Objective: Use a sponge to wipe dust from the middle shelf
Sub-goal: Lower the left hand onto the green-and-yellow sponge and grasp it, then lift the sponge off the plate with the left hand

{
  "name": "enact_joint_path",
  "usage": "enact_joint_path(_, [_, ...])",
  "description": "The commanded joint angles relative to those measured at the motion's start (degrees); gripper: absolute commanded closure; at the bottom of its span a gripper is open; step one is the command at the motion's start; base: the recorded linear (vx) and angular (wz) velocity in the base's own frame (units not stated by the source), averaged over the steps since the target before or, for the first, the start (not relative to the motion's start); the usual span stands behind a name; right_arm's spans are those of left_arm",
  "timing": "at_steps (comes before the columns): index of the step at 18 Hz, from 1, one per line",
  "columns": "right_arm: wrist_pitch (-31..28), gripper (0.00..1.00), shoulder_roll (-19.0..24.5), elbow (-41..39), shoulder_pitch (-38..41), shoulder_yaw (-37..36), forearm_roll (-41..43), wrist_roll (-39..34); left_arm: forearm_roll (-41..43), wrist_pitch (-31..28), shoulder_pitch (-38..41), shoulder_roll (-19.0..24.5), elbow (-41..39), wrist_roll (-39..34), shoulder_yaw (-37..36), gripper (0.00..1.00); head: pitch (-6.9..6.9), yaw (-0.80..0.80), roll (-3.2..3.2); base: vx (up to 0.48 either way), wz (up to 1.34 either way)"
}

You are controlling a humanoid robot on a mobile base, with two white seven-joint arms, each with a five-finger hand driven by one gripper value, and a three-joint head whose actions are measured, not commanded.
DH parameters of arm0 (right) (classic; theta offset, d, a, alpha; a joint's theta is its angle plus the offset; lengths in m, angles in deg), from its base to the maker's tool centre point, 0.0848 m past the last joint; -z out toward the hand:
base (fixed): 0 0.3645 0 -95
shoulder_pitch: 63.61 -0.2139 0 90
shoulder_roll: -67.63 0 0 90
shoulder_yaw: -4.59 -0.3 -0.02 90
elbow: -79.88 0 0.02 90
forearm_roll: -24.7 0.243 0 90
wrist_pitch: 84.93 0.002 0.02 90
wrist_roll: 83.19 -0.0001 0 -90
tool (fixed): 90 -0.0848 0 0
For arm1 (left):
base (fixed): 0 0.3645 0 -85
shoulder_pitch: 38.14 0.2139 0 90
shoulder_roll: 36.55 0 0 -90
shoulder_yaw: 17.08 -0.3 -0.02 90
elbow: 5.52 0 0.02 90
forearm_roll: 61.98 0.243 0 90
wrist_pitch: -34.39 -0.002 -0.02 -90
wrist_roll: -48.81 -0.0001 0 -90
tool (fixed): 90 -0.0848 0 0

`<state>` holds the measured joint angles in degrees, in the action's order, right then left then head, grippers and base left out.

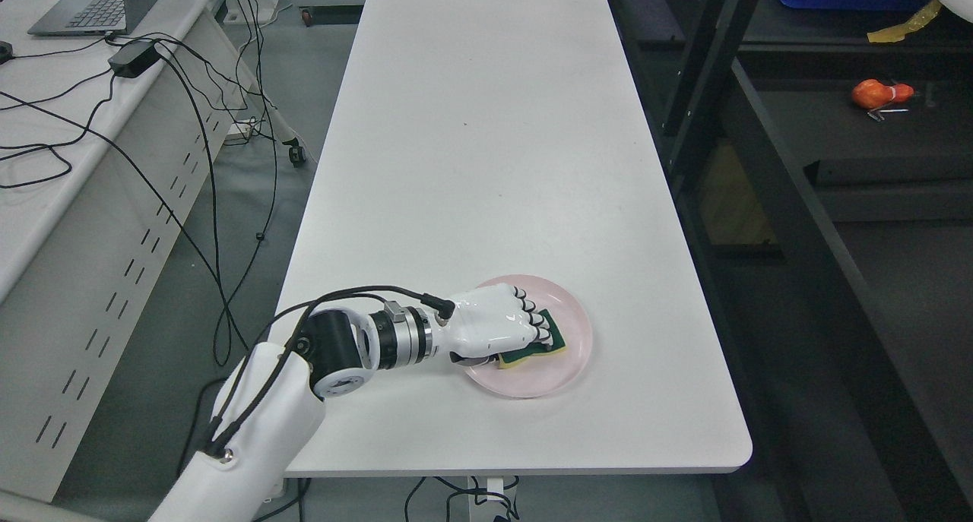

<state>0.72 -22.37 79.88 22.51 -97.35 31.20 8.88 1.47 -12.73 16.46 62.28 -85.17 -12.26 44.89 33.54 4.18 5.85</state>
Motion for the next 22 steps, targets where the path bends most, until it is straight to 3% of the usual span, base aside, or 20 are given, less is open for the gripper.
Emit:
enact_joint_path(1, [0.0, 0.00, -1.0, -1.0, 0.0, 0.0, 0.0, 0.0, -7.9, 2.1, 2.3, -2.0, -0.5, 2.2, 11.1, 0.82, 0.00, 0.00, 0.00, 0.000, 0.00])
enact_joint_path(4, [0.0, 0.00, -1.0, -1.0, -0.1, 0.0, 0.0, 0.0, -14.8, 2.1, 4.3, -1.4, -0.2, 2.3, 15.1, 1.00, 0.00, 0.00, 0.00, 0.000, 0.00])
enact_joint_path(7, [0.0, 0.00, -1.0, -1.0, 0.0, 0.0, 0.0, 0.0, -20.5, 2.1, 6.5, -1.5, -0.1, 2.4, 19.7, 1.00, 0.00, 0.00, 0.00, 0.000, 0.00])
enact_joint_path(10, [0.0, 0.00, -1.0, -1.0, 0.0, 0.0, 0.0, 0.0, -34.9, 2.1, 7.4, -2.5, 0.2, 2.2, 24.8, 1.00, 0.00, 0.00, 0.00, 0.000, 0.00])
enact_joint_path(13, [0.0, 0.00, -1.0, -1.0, -0.1, 0.0, 0.0, 0.0, -48.8, -3.8, 6.8, -7.8, 0.3, -3.9, 32.5, 0.99, 0.00, 0.00, 0.00, 0.000, 0.00])
enact_joint_path(16, [0.0, 0.00, -1.0, -1.0, 0.0, 0.0, 0.0, 0.0, -59.3, -4.6, 8.0, -7.8, 0.4, -7.7, 35.6, 1.00, 0.00, 0.00, 0.00, 0.000, 0.00])
enact_joint_path(19, [0.0, 0.00, -1.0, -1.0, -0.1, 0.1, 0.0, 0.0, -70.6, -14.3, 14.0, -7.8, -2.2, -10.0, 33.2, 1.00, 0.00, 0.00, 0.00, 0.000, 0.00])
enact_joint_path(22, [0.0, 0.00, -1.0, -1.0, 0.0, 0.0, 0.0, 0.0, -74.8, -22.8, 18.1, -7.8, -7.9, -22.5, 33.7, 1.00, 0.00, 0.00, 0.00, 0.001, 0.00])
